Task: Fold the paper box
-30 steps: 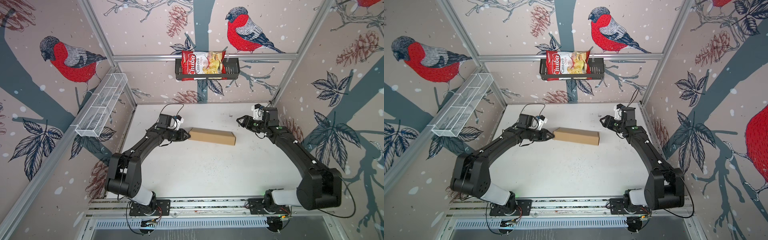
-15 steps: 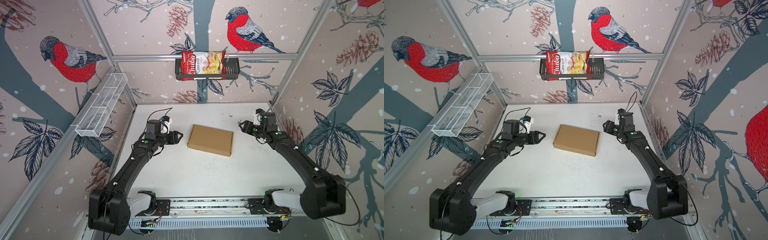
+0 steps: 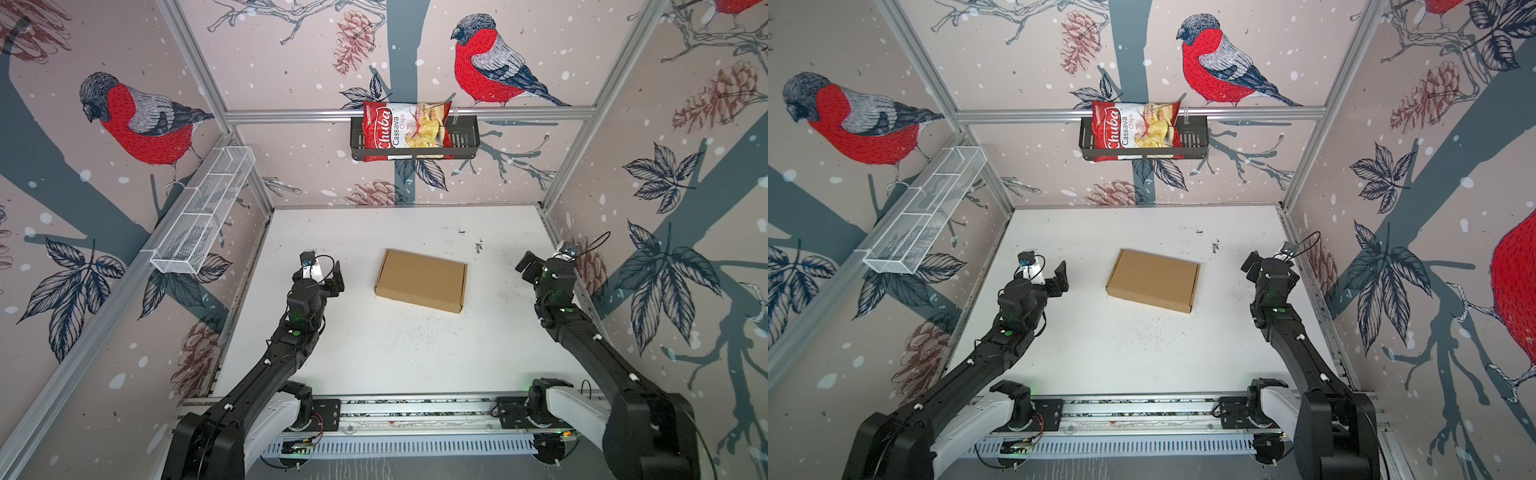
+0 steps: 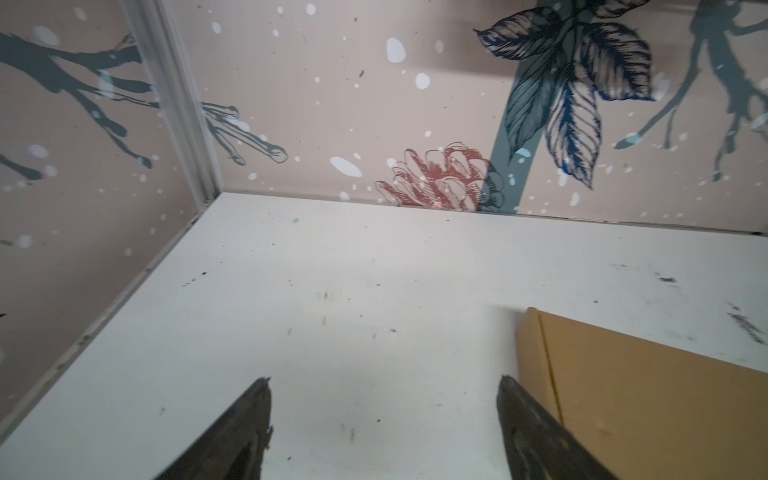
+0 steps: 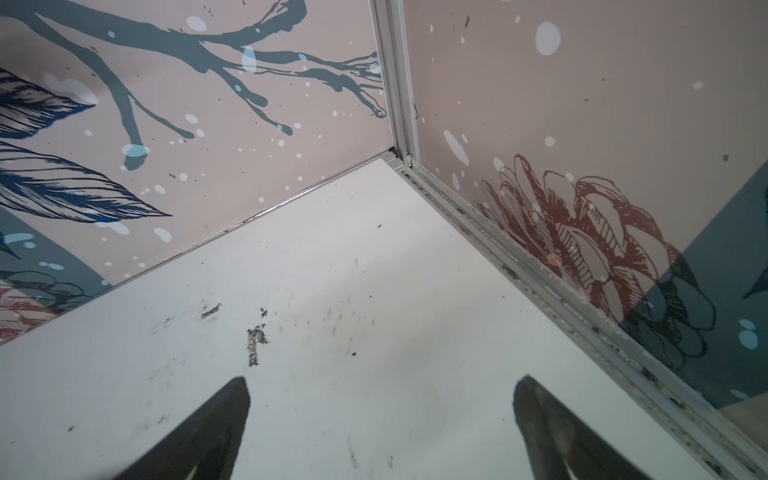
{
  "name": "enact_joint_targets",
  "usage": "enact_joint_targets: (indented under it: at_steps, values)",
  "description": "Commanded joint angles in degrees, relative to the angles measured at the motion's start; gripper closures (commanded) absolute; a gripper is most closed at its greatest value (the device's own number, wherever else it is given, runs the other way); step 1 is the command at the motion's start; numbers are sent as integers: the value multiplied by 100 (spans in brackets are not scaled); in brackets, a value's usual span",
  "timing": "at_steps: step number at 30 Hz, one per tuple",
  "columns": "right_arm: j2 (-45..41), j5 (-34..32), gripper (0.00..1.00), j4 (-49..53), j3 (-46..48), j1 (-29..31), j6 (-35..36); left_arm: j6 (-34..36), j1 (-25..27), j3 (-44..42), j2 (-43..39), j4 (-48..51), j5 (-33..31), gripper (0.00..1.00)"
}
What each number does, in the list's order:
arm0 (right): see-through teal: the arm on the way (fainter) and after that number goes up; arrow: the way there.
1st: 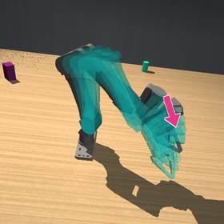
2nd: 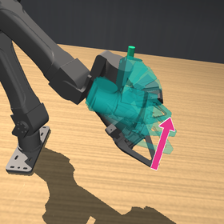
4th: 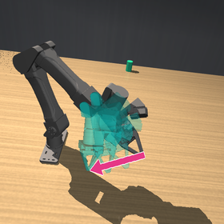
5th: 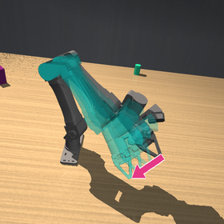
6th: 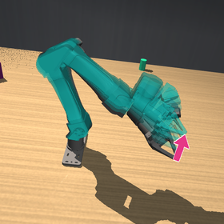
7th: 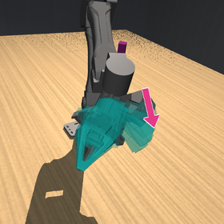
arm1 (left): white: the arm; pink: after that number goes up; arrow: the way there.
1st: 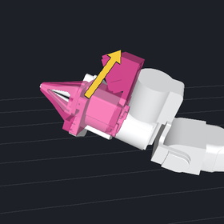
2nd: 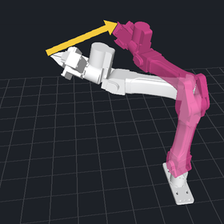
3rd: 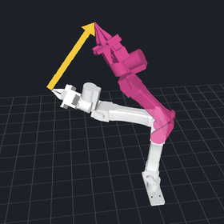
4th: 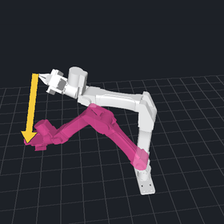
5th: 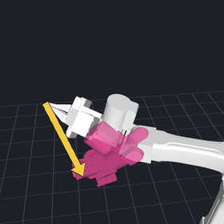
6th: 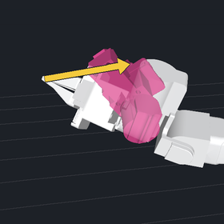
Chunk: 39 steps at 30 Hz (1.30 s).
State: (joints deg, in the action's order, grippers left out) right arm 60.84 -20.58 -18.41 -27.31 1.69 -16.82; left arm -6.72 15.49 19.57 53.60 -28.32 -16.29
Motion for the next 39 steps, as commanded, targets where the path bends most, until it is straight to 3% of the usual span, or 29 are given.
enact_joint_targets:
  at_steps: [1,4,8,14,20,22,25,28,39]
  values:
    - [56,-443,1,-1167,382,-171,260,483,-66,-368,184,-1083,-761,15]
    - [283,-240,0,-1741,681,-372,228,505,-269,-612,590,-1719,-820,14]
    - [716,-26,0,-2515,951,-402,206,396,-707,-1117,1549,-3508,-643,13]
    - [1463,428,0,-3728,1217,-331,531,935,-862,-930,2458,-4174,161,11]
    - [1987,625,1,-4758,1497,-173,867,981,-1055,-1259,3415,-5723,732,9]
    - [2264,681,1,-5245,1641,-114,975,991,-1056,-1306,3689,-6147,656,8]
    - [2570,624,0,-5704,1684,16,1144,786,-1074,-1090,3583,-5520,204,2]
    - [2518,482,0,-5182,1476,24,1072,353,-1172,-726,3565,-4807,-491,2]
    - [2501,449,1,-5138,1456,39,1058,391,-1186,-784,3579,-4960,-487,2]
